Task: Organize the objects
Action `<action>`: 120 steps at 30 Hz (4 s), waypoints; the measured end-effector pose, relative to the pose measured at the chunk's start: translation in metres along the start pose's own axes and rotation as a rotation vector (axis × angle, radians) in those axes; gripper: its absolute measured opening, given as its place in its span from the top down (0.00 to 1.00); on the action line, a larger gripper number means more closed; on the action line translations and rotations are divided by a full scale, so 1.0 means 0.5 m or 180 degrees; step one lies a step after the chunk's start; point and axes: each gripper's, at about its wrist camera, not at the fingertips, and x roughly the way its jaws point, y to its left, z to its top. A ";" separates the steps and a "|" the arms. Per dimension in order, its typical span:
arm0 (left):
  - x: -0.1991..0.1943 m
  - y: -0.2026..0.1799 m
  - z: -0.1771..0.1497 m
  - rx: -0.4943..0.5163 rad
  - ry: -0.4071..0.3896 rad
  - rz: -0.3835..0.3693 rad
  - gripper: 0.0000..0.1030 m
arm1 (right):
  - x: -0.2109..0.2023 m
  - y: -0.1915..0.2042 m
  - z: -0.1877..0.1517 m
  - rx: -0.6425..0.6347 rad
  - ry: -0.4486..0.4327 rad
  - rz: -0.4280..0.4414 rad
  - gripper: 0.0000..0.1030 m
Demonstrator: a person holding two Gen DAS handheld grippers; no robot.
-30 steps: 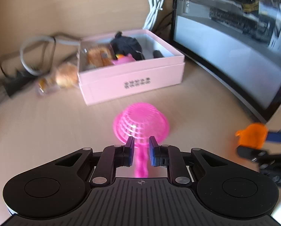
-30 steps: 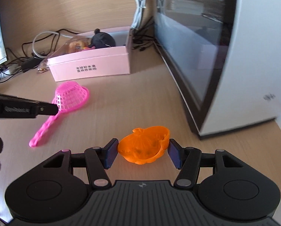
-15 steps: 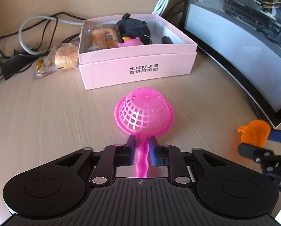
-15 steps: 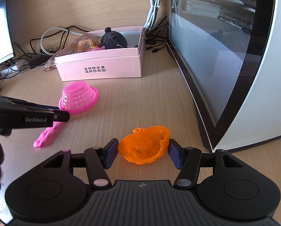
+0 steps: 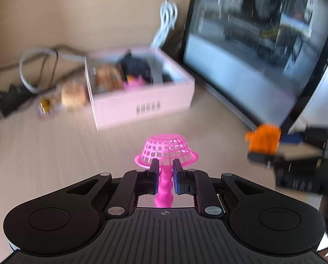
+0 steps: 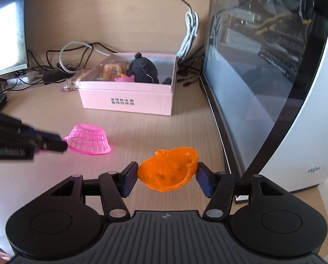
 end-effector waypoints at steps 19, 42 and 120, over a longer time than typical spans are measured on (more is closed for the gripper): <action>0.248 -0.011 0.374 -0.0398 -0.0648 0.0317 0.85 | -0.030 -0.016 0.005 0.0117 -0.0147 0.0016 0.44; 0.002 0.175 0.117 -0.1244 -0.0659 0.0381 0.83 | 0.064 -0.012 0.177 0.0074 -0.0545 0.0308 0.44; -0.211 0.376 -0.254 -0.2297 -0.0350 0.0750 0.86 | 0.561 0.540 0.396 -0.0622 0.0657 0.0828 0.39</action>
